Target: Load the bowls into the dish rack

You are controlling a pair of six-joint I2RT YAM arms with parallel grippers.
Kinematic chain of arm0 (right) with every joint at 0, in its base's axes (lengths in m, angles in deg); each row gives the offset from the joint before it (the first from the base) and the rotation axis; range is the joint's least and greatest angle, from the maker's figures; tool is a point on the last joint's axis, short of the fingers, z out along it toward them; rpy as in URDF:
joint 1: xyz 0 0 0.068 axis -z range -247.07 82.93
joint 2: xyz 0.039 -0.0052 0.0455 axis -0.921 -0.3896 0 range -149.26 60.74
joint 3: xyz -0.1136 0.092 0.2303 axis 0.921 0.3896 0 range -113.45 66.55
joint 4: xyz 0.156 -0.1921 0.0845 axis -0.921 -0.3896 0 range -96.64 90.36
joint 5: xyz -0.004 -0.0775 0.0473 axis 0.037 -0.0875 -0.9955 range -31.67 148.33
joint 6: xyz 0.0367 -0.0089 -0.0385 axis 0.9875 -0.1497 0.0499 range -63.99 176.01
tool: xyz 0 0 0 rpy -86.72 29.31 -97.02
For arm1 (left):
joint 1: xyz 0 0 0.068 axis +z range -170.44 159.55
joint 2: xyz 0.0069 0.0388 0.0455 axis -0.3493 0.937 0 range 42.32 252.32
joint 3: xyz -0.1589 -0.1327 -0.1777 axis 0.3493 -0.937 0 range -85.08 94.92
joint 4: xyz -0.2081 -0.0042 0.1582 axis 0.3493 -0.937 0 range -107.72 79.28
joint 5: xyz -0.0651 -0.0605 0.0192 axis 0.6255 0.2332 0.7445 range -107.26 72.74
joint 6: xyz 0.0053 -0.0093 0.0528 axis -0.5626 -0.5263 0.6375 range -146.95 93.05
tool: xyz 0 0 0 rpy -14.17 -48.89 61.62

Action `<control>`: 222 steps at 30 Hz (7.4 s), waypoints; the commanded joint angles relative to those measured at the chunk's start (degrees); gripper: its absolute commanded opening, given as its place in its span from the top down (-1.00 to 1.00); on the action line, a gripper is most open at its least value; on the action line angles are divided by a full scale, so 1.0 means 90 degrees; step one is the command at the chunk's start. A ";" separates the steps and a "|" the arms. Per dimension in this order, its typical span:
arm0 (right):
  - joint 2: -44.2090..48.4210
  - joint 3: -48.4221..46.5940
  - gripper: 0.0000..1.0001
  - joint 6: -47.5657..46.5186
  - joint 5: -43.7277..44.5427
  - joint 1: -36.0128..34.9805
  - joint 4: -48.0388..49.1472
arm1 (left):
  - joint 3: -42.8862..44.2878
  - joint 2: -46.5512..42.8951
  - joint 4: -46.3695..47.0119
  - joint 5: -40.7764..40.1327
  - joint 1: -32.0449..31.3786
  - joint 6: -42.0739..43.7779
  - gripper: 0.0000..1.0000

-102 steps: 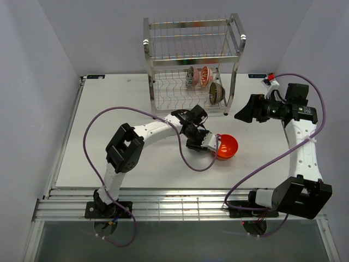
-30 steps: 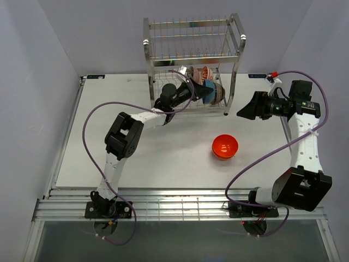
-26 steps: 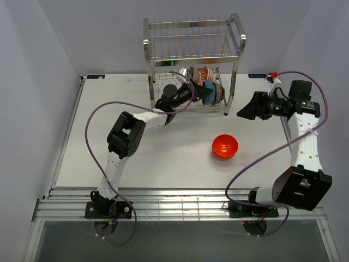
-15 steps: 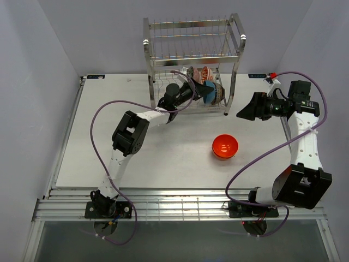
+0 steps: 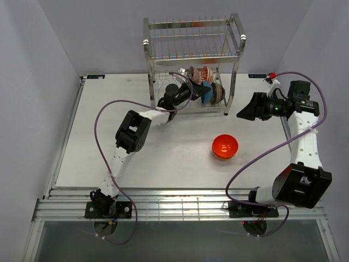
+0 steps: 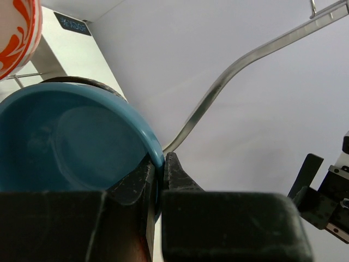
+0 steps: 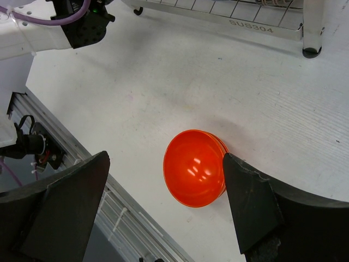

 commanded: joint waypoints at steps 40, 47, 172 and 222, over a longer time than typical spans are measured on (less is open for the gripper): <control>-0.0252 -0.0107 -0.80 -0.0116 -0.0236 0.0044 -0.0042 | 0.0658 0.0369 0.0707 0.0362 0.0084 -0.0884 1.00; -0.0272 -0.0147 -0.80 -0.0106 -0.0275 0.0044 -0.0062 | 0.0727 0.0456 0.0551 0.0352 0.0182 -0.0708 1.00; -0.0173 0.1719 -0.53 -0.0469 0.4871 -0.2134 0.0318 | -0.5327 -0.7843 -0.6412 0.1114 -0.0638 0.7749 -0.51; 0.0343 0.0898 0.85 0.0069 0.3612 -0.2808 0.0231 | -0.4461 -0.7153 -0.7455 0.0726 -0.2766 1.4084 -0.44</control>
